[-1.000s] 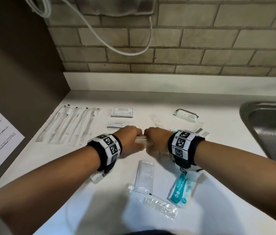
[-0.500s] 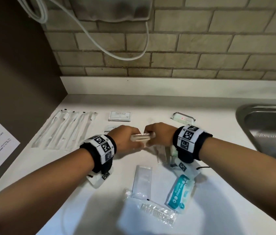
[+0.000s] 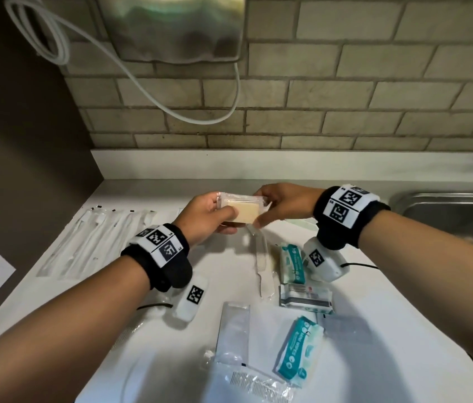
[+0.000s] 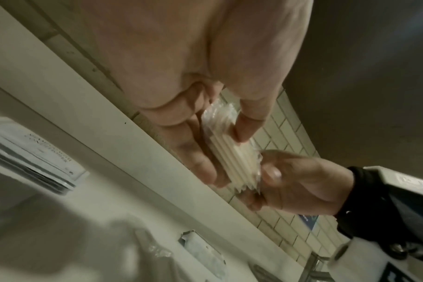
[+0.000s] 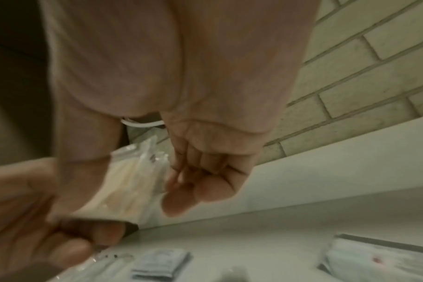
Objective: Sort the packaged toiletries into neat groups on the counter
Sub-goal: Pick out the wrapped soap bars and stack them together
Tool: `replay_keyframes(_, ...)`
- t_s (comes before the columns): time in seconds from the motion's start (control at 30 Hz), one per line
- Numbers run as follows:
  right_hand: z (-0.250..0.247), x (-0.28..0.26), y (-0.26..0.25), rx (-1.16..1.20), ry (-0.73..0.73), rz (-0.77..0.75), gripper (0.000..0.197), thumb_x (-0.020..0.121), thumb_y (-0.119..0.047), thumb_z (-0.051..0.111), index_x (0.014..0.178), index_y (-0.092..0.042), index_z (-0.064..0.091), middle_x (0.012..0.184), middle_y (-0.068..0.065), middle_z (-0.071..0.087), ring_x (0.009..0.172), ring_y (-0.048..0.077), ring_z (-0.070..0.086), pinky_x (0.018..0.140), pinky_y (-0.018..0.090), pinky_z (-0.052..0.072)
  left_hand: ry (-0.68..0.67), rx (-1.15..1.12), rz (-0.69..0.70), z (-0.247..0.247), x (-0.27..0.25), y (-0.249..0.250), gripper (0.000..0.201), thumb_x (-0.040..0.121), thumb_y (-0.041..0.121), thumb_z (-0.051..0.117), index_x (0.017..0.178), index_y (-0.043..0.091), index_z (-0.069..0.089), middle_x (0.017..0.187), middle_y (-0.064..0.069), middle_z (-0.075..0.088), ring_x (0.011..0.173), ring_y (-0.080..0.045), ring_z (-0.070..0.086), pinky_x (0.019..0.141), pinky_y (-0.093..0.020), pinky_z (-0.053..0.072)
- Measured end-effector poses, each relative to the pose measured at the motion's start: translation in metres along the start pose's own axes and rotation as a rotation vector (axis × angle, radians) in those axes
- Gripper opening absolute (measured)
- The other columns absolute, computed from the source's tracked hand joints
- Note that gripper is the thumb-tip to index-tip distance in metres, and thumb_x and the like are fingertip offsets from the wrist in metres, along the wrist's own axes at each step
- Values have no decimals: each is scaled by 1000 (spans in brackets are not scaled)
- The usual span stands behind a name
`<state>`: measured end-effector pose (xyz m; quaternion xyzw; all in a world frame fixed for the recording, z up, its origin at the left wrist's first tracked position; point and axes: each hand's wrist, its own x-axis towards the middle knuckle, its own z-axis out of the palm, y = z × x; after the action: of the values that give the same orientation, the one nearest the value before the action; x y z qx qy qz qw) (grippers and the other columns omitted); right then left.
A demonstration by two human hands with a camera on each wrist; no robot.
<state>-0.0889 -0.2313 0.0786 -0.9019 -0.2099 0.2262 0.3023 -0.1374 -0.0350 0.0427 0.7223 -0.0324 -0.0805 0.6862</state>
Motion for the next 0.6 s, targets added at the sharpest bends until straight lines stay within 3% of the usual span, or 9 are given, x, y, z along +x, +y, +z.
replay_keyframes(0.1, 15, -2, 17, -276, -63, 126, 52, 82, -24, 71, 129, -18, 49, 127, -4, 56, 107, 15, 55, 87, 27, 42, 63, -18, -24, -9, -2, -4, 28, 93, -3, 53, 121, -2, 55, 112, -21, 67, 95, -36, 69, 70, -28, 59)
replay_keyframes(0.2, 37, -2, 25, -552, -86, 168, 44, 92, -25, 56, 133, -13, 48, 136, 4, 53, 122, 23, 52, 99, 32, 44, 76, -10, -33, -16, -3, -8, 27, 93, -3, 53, 120, -2, 55, 113, -22, 67, 95, -37, 69, 73, -31, 59)
replay_keyframes(0.27, 47, 0, 25, -565, -86, 179, 38, 93, -24, 54, 128, -9, 52, 130, 8, 57, 115, 25, 56, 90, 31, 45, 71, 4, -38, -18, -3, -11, 25, 93, -2, 54, 118, 1, 56, 114, -19, 67, 94, -34, 71, 74, -32, 59)
replay_keyframes(0.37, 55, 9, 29, -574, -89, 198, 33, 86, -21, 62, 115, -6, 56, 114, 10, 64, 89, 22, 55, 75, 30, 44, 57, 24, -47, -19, -4, -13, 25, 93, 0, 55, 118, 1, 56, 112, -15, 68, 93, -30, 72, 80, -35, 59)
replay_keyframes(0.47, 59, 13, 36, -575, -72, 223, 34, 84, -23, 64, 113, -8, 54, 112, 8, 62, 86, 21, 53, 74, 30, 43, 61, 37, -61, -18, -6, -15, 22, 93, 1, 56, 115, 3, 56, 109, -13, 68, 92, -28, 72, 77, -31, 59)
replay_keyframes(0.6, 58, 10, 42, -577, -79, 276, 38, 85, -32, 64, 114, -9, 53, 108, 5, 61, 88, 21, 55, 74, 29, 43, 53, 73, -72, -13, -5, -18, 18, 93, 3, 57, 110, 2, 57, 109, -16, 68, 91, -29, 72, 80, -35, 60)
